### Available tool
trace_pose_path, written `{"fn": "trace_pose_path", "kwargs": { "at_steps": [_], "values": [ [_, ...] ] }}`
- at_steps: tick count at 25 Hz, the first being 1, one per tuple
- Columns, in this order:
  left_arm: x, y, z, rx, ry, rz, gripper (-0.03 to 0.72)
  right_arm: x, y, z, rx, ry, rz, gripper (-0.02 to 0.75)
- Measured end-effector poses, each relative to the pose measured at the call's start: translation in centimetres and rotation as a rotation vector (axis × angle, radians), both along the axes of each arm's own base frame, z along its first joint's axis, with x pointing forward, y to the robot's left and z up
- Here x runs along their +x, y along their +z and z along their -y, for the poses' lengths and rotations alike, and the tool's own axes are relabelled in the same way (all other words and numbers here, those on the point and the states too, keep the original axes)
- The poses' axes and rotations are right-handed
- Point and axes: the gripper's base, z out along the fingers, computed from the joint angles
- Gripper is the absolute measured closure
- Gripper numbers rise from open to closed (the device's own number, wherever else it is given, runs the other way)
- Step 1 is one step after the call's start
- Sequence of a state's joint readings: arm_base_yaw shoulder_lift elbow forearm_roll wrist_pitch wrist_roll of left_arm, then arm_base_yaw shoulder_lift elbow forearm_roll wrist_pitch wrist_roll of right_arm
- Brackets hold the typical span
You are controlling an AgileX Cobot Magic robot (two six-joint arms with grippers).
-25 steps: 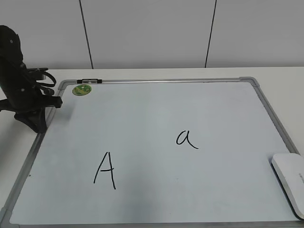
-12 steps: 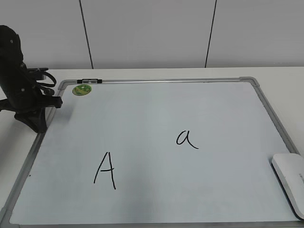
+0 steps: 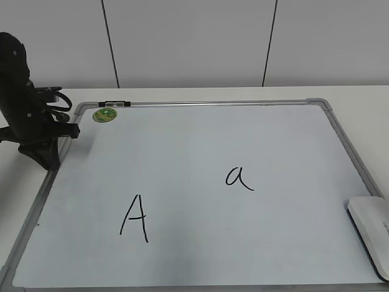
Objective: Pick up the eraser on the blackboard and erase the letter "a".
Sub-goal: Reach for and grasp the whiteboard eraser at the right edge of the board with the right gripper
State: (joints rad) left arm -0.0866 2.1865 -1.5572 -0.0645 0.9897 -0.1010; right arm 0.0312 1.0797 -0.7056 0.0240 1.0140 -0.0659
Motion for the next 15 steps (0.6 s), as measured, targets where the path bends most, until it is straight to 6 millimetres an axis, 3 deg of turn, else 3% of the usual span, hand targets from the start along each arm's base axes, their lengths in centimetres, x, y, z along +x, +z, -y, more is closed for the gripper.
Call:
{"fn": "trace_pose_path", "kwargs": {
  "at_steps": [10, 15],
  "values": [
    [0.0, 0.0, 0.0, 0.0, 0.0, 0.0, 0.65, 3.4, -2.6, -0.2, 0.008, -0.003, -0.026, 0.196],
    [0.0, 0.0, 0.0, 0.0, 0.0, 0.0, 0.648, 4.4, -3.5, -0.3, 0.015, -0.008, -0.024, 0.08]
  ]
}}
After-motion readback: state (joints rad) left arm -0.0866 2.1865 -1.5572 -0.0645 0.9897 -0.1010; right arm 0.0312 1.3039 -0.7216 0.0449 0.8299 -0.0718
